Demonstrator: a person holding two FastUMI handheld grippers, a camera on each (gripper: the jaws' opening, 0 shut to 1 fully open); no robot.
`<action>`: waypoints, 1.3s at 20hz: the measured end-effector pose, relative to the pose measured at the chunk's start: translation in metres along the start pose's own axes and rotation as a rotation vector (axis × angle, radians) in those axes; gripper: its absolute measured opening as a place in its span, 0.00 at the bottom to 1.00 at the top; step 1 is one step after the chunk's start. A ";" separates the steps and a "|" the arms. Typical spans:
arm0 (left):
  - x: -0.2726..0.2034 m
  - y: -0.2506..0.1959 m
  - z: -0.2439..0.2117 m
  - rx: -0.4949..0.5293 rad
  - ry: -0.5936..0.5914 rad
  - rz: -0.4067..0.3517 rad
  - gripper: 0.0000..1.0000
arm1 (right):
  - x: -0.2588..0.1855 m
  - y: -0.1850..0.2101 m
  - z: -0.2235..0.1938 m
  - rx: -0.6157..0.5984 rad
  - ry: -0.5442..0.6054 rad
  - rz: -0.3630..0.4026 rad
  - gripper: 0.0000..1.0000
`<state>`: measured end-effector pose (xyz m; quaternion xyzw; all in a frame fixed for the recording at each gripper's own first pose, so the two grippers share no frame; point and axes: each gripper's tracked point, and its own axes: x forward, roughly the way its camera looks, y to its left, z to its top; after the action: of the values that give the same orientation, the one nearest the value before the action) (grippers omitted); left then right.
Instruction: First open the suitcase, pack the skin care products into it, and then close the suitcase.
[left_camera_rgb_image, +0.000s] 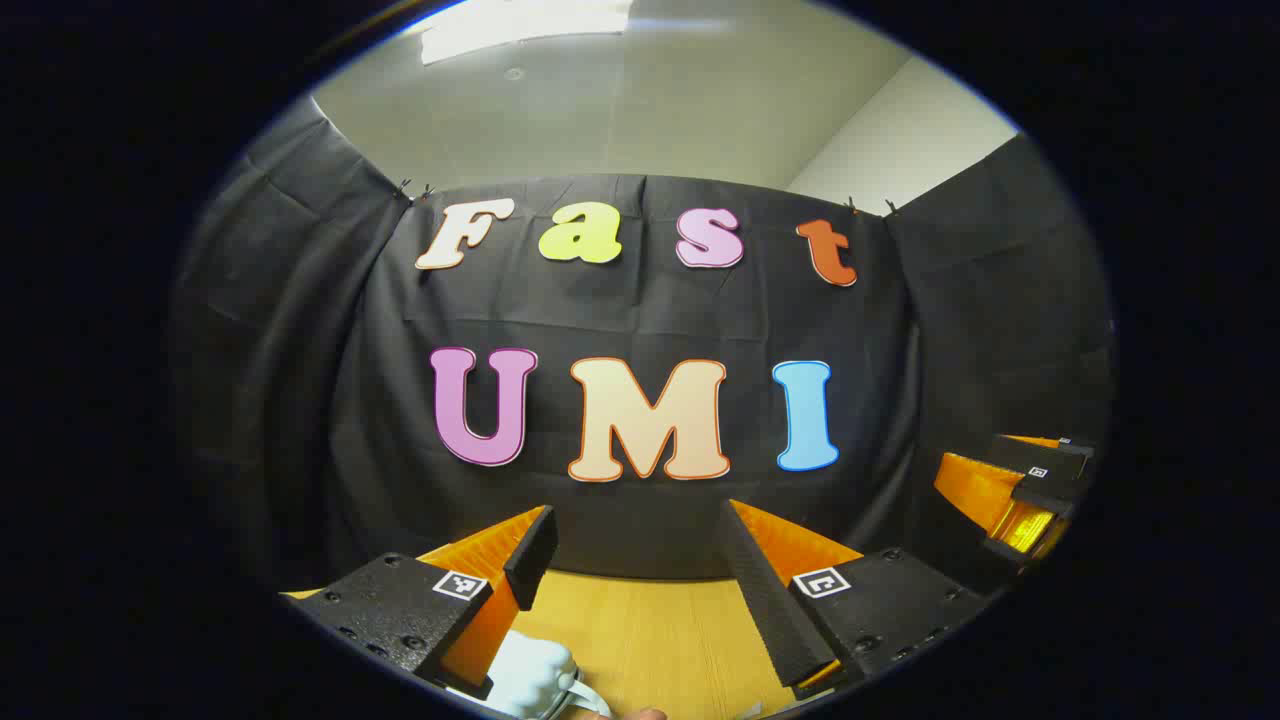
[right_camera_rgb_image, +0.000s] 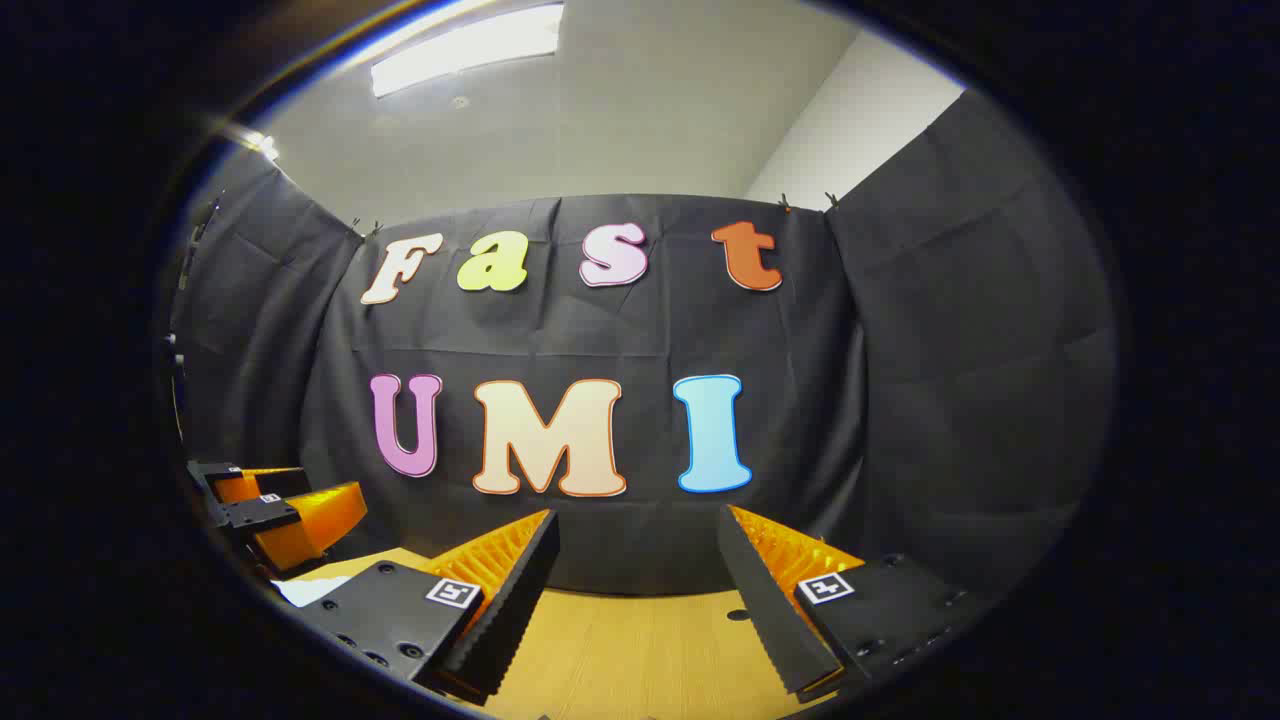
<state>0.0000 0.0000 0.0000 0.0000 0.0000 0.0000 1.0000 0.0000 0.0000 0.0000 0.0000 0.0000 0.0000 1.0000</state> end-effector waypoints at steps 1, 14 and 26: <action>0.001 0.003 -0.001 0.000 0.003 0.002 0.95 | 0.000 0.003 -0.002 -0.007 0.002 -0.001 0.99; -0.004 0.003 -0.023 0.043 0.039 -0.001 0.95 | -0.003 0.002 -0.011 -0.002 0.014 0.007 0.99; -0.041 0.011 -0.188 0.060 0.512 0.043 0.96 | -0.020 -0.020 -0.040 -0.044 0.108 0.006 0.99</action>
<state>-0.0414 0.0108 -0.1877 0.0295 0.2534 0.0211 0.9667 -0.0201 -0.0197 -0.0397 -0.0219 0.0538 0.0031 0.9983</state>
